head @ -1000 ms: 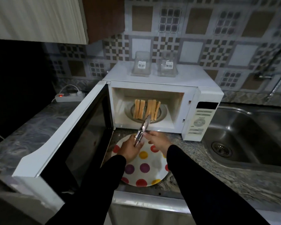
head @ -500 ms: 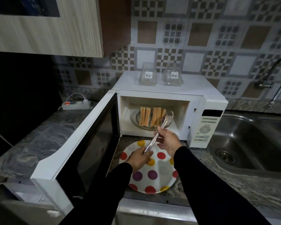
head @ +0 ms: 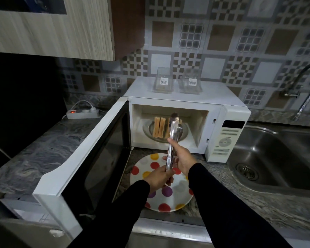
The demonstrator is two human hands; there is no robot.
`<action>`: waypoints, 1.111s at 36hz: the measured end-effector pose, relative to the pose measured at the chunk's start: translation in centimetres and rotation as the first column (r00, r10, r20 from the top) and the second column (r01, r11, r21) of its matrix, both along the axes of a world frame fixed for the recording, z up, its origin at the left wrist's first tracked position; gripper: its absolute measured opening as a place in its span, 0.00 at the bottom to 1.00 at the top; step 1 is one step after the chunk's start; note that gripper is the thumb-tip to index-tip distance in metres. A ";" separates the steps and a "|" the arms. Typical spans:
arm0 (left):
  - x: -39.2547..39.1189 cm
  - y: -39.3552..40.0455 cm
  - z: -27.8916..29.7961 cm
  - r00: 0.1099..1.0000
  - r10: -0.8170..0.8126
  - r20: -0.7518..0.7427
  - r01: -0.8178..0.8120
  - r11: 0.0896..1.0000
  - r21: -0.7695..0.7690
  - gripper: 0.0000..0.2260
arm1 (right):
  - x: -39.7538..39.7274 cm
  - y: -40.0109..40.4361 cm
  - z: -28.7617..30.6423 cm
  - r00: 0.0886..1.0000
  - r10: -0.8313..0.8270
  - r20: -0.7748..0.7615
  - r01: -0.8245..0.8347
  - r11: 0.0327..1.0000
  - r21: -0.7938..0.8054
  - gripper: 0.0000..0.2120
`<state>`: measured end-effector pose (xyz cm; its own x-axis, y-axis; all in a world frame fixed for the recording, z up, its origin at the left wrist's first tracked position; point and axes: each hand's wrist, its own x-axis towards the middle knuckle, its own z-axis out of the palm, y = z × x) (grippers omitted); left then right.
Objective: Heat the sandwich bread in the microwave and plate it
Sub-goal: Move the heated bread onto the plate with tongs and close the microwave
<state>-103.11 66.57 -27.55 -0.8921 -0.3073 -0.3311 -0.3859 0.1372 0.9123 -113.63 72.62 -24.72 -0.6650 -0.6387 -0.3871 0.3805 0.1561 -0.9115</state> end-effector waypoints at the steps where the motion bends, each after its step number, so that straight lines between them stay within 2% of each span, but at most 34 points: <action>1: 0.0 0.1 0.0 1.000 -0.002 0.003 0.002 1.000 0.010 0.08 | 0.1 0.0 -0.2 1.000 -0.014 -0.006 0.014 1.000 0.004 0.20; 4: 0.0 0.2 0.2 1.000 -0.011 0.016 0.010 1.000 0.015 0.11 | 0.1 -0.1 -0.5 0.995 -0.082 -0.054 0.085 0.995 0.050 0.16; 7: 0.2 -0.4 -0.1 0.997 0.069 -0.024 -0.070 0.997 -0.039 0.17 | -0.4 -0.1 -0.7 0.967 -0.148 -0.208 0.181 0.972 0.149 0.20; 9: 0.3 -1.6 -1.1 0.978 0.206 -0.045 -0.211 0.944 -0.254 0.17 | -1.2 -0.2 -1.0 0.932 -0.141 -0.333 0.232 0.940 0.249 0.25; 11: 0.4 -3.0 -2.6 0.941 0.339 0.016 -0.282 0.807 -0.520 0.20 | -2.0 -0.4 -1.0 0.909 -0.116 -0.400 0.260 0.909 0.327 0.35; 13: 0.7 -4.2 -4.0 0.892 0.432 0.133 -0.268 0.742 -0.614 0.23 | -4.0 -0.9 -2.3 0.895 -0.101 -0.435 0.281 0.884 0.373 0.44; 14: 0.8 -4.7 -4.7 0.870 0.457 0.184 -0.248 0.729 -0.637 0.26 | -4.9 -1.3 -2.8 0.891 -0.084 -0.446 0.283 0.872 0.400 0.44; 18: 1.3 -6.0 -6.6 0.836 0.474 0.275 -0.201 0.732 -0.651 0.29 | -5.1 -2.3 -1.7 0.879 -0.030 -0.475 0.276 0.845 0.458 0.34; 24: 0.4 -5.4 -7.4 0.807 0.488 0.332 -0.160 0.722 -0.673 0.32 | -5.8 -4.1 -0.4 0.872 0.030 -0.488 0.251 0.830 0.498 0.21; 29: 0.3 -4.8 -7.5 0.808 0.465 0.361 -0.102 0.715 -0.692 0.32 | -7.2 -5.5 -0.6 0.872 0.030 -0.489 0.245 0.837 0.489 0.21; 32: 0.5 -4.7 -7.8 0.807 0.460 0.371 -0.066 0.694 -0.717 0.33 | -7.8 -6.2 -0.8 0.884 0.026 -0.467 0.224 0.854 0.470 0.16; 40: 0.5 -5.6 -8.1 0.811 0.406 0.422 -0.025 0.743 -0.668 0.36 | -8.9 -7.1 -1.1 0.920 0.052 -0.388 0.144 0.876 0.460 0.14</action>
